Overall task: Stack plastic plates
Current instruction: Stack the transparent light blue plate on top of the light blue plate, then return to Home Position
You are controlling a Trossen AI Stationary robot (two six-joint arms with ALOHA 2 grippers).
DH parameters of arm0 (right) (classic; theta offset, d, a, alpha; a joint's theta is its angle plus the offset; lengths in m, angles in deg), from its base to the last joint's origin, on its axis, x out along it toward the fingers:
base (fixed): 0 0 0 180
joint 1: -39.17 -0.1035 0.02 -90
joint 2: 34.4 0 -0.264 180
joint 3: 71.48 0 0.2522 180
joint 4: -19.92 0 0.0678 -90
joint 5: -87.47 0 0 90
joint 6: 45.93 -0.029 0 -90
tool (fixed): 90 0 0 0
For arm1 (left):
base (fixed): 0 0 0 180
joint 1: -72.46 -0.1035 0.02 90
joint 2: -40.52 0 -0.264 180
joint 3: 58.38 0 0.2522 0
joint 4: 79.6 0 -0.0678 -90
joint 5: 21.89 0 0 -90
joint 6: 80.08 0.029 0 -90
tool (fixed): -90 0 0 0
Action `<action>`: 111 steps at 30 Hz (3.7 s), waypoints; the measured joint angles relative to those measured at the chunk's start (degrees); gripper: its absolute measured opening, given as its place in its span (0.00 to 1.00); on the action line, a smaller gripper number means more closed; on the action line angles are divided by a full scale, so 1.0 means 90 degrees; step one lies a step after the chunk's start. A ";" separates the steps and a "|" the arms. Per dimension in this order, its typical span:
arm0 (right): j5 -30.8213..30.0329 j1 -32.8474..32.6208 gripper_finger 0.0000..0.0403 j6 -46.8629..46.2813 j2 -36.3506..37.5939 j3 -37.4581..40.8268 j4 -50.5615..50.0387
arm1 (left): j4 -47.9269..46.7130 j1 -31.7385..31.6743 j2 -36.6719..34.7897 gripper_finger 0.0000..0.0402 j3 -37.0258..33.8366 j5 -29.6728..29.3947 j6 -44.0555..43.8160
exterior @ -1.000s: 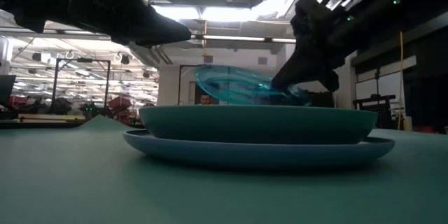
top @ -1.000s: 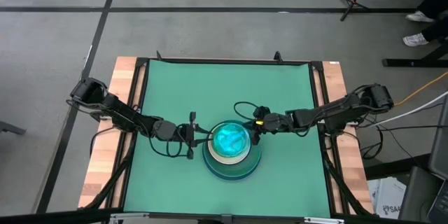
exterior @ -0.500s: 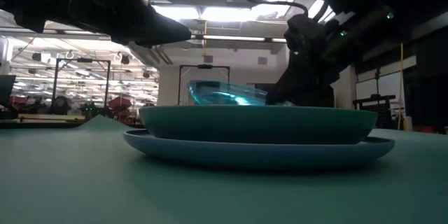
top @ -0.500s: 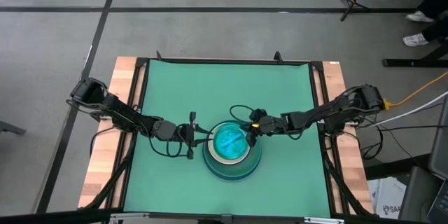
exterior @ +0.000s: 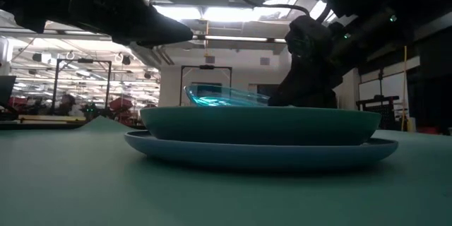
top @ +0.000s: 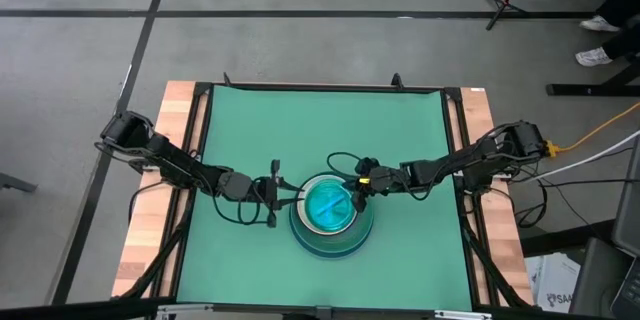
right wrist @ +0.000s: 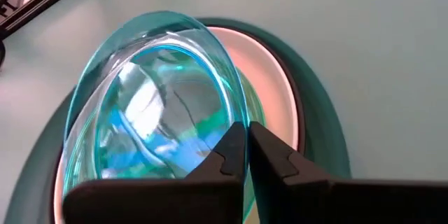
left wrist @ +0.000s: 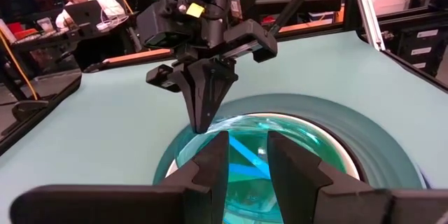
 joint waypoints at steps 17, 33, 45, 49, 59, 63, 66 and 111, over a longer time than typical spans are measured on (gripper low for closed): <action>0.0110 0.0000 0.27 0.0353 0.0616 0.0000 -0.0638 | -0.0016 0.0000 0.0001 0.23 0.0000 0.0014 -0.0018; -0.0070 -0.0010 0.26 0.1530 0.2463 0.0002 -0.2558 | -0.0047 -0.0386 0.0001 0.23 0.0196 0.0281 -0.0108; 0.0405 -0.0017 0.26 0.2287 0.3479 0.0002 -0.3030 | -0.1760 -0.1601 -0.1434 0.23 0.0214 0.1324 -0.0260; 0.0398 -0.0015 0.26 0.2491 0.3861 0.0002 -0.3194 | -0.2572 -0.1843 -0.2009 0.23 0.0214 0.1375 -0.0470; 0.0509 -0.0015 0.26 0.2812 0.4795 0.0005 -0.3753 | -0.3068 -0.1904 -0.2812 0.23 0.0214 0.1888 -0.0542; 0.0414 -0.0015 0.26 0.2779 0.5138 0.0025 -0.4033 | -0.3086 -0.1904 -0.3055 0.23 0.0092 0.1843 -0.0543; 0.0296 -0.0015 0.26 0.2754 0.5525 0.0227 -0.4075 | -0.3076 -0.1904 -0.3334 0.23 -0.0080 0.1830 -0.0609; -0.0333 -0.0012 0.26 0.2651 0.9498 0.2021 -0.4325 | -0.4172 -0.1923 -0.7229 0.23 -0.2195 0.0880 -0.1488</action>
